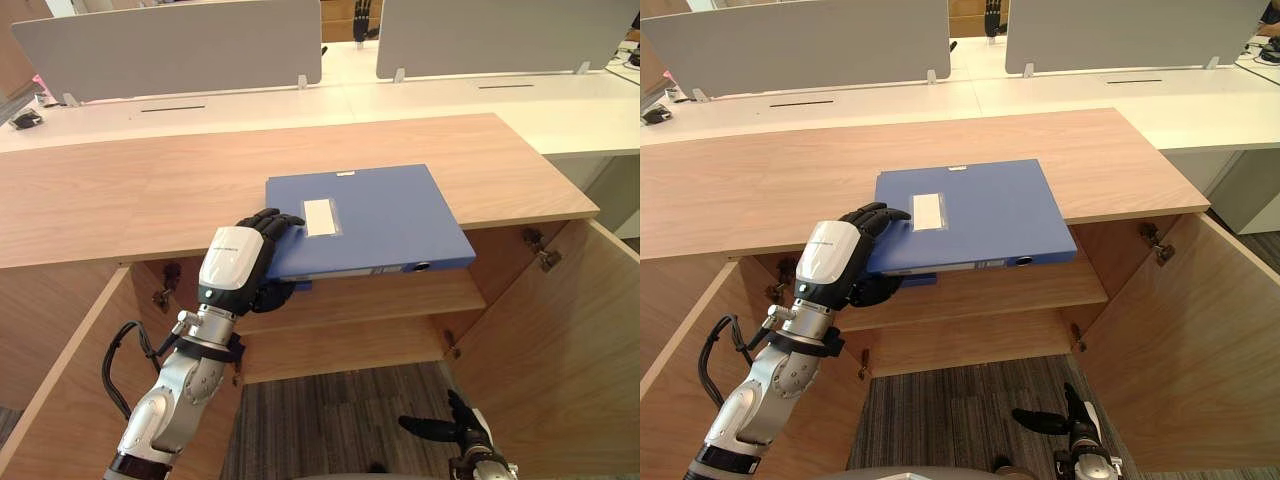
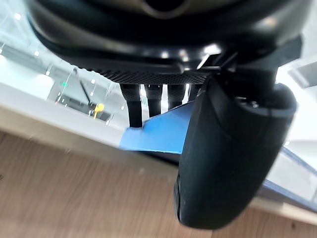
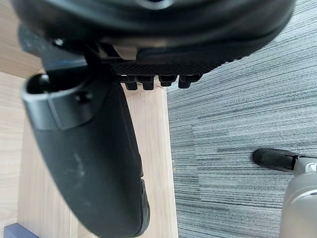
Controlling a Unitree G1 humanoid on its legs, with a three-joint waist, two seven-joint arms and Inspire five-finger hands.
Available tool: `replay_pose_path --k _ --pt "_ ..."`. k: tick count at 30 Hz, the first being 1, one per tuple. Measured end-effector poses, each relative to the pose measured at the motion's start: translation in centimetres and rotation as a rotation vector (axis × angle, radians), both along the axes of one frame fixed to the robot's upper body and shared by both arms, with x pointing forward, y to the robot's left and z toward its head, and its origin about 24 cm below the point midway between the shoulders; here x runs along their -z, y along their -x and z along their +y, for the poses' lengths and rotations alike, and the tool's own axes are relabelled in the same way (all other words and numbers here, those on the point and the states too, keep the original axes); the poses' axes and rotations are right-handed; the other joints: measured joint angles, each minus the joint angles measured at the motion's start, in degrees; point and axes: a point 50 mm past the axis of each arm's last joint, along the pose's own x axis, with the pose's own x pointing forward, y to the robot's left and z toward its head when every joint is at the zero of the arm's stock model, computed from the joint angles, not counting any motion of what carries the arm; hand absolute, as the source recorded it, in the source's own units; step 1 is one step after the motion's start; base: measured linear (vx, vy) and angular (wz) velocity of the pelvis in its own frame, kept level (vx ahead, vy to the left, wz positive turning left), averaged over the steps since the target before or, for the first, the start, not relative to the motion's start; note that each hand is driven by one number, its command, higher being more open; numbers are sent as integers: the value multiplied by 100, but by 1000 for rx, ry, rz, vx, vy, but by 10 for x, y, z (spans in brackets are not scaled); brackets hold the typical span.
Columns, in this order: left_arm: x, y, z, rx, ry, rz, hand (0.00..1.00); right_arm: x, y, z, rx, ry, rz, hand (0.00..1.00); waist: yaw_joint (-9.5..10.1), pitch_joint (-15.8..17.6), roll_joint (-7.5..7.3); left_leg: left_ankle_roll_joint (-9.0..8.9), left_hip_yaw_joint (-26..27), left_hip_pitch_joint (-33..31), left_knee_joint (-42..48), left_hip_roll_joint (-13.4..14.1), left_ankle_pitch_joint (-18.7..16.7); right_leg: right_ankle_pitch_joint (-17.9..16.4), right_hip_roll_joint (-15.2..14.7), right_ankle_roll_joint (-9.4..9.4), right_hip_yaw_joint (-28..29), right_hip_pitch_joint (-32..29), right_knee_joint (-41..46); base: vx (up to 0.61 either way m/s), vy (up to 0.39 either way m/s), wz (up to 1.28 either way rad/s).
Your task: Walk over to the cabinet, pick up the folder, carry it to the office cabinet, place the folder inside the office cabinet, then close the office cabinet door
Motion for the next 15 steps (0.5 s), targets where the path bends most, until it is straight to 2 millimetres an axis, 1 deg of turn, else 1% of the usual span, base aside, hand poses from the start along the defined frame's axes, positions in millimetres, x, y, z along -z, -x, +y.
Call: replay_pose_path --k 3,5,6,7,8,12,13,14,15 --pt "-9 0 -1 3 32 -41 0 1 0 2 4 -8 -2 100 -52 -60 10 49 25 26 -114 -51 32 39 -35 48 19 0 -86 1 14 -3" --pt "-5 2 -2 6 34 -15 0 1 -1 5 16 -22 -8 100 -93 -67 16 58 47 33 -145 -75 37 46 -61 58 44 -11 -96 0 18 -6" --pt "-5 5 -4 9 66 -10 0 1 -1 7 29 -34 -9 100 -86 -68 5 65 76 27 -148 -84 31 51 -67 66 88 -32 -96 -12 19 -21" --pt "-13 19 -12 53 219 -24 0 3 0 14 101 -85 -25 100 -83 -68 -5 95 141 24 -149 -103 -2 53 -79 70 167 -51 -95 -24 -7 -21" --pt "-15 24 -15 74 261 -29 0 3 0 15 131 -94 -34 100 -80 -68 -5 94 155 24 -142 -100 -13 53 -77 69 181 -52 -94 -22 -16 -14" --pt "-18 28 -21 99 307 -25 0 -1 -3 13 183 -107 -69 100 -80 -68 -6 97 165 23 -134 -97 -20 53 -73 70 194 -56 -81 -33 -27 -2" --pt "-20 32 -22 105 345 -27 0 -6 -6 12 226 -119 -113 100 -89 -68 -5 98 174 18 -134 -97 -20 54 -72 71 202 -66 -80 -28 -23 -7" --pt "-24 39 -23 132 451 -19 0 -17 -11 12 310 -151 -205 100 -92 -67 -6 101 218 7 -134 -88 -27 54 -61 71 236 -98 -72 -30 -27 -17" --pt "-30 47 -23 180 615 -15 0 -31 -20 12 372 -187 -315 100 -94 -67 -7 100 273 -1 -125 -79 -42 54 -49 71 296 -137 -55 -26 -27 -19"
